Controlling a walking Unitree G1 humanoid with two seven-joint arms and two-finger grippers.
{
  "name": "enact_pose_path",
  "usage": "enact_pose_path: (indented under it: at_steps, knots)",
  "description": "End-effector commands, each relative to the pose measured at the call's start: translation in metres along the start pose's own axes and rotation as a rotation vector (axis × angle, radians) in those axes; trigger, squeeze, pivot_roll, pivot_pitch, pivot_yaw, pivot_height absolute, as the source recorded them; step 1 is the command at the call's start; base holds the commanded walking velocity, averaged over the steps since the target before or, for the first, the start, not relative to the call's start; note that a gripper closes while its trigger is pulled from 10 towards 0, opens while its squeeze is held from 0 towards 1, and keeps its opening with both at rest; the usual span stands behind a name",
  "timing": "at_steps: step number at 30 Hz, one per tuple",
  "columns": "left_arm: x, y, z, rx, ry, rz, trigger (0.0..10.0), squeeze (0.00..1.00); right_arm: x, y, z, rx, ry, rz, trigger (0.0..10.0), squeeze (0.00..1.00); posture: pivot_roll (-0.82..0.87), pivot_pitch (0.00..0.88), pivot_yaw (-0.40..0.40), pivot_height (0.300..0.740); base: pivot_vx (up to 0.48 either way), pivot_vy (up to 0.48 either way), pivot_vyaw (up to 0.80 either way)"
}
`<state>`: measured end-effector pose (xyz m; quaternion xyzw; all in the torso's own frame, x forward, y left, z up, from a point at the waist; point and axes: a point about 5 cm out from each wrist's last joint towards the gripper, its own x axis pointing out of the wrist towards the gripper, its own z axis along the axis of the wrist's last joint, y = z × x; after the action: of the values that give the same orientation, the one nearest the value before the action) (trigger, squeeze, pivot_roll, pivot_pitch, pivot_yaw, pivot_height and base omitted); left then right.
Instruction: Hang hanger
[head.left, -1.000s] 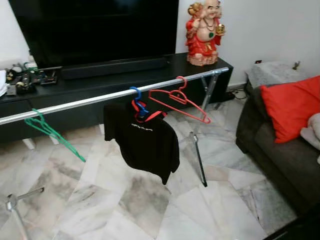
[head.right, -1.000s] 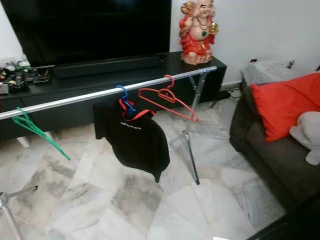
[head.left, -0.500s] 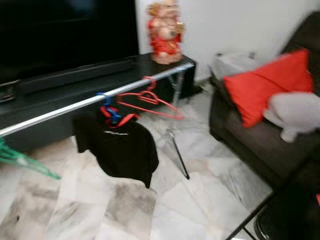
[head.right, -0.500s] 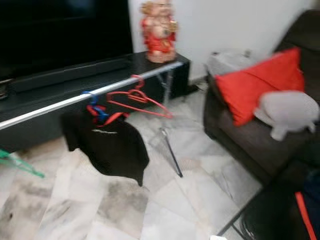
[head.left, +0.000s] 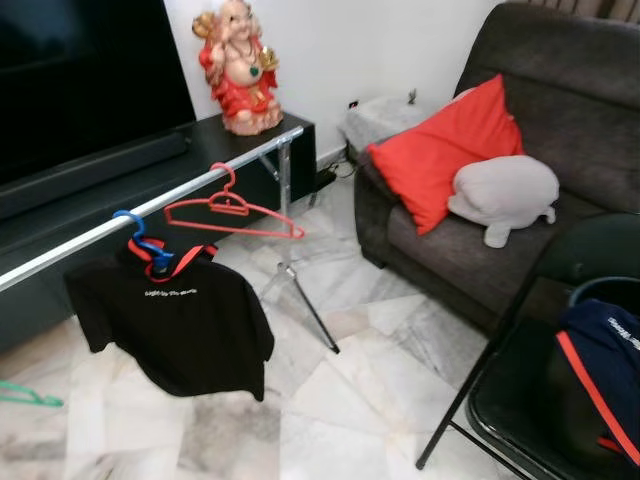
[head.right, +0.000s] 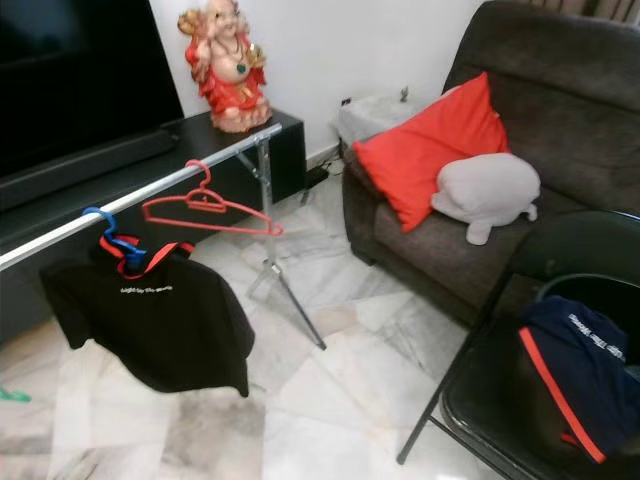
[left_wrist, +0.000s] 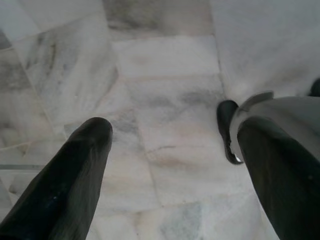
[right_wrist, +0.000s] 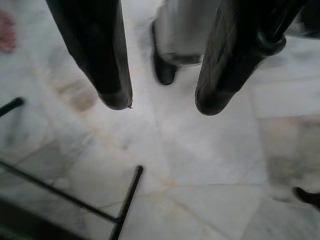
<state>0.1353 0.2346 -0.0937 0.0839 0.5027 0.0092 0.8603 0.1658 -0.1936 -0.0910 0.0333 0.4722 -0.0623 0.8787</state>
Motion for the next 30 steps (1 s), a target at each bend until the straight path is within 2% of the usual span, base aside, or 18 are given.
enact_pose_path:
  at_steps: [1, 16, 30]
  knots:
    - [-0.0004, 0.0002, -0.0026, 0.0, 0.011, -0.005, 10.0, 0.0, -0.0027, -0.008, -0.0121, 0.006, 0.039, -0.022, 10.0, 0.0, -0.06, 0.006, 0.071, 0.74, 0.0, 0.0, -0.73]
    - [0.0006, -0.0031, 0.0002, 0.017, 0.005, -0.001, 10.0, 0.0, -0.0023, -0.007, -0.0111, 0.014, 0.037, -0.019, 10.0, 0.0, -0.06, 0.017, 0.07, 0.74, 0.0, 0.0, -0.73]
    - [0.0013, -0.0034, 0.0042, -0.009, -0.012, 0.007, 10.0, 0.0, -0.0023, -0.0063, -0.011, 0.017, 0.037, -0.019, 10.0, 0.0, -0.05, 0.027, 0.069, 0.74, 0.0, 0.0, -0.73]
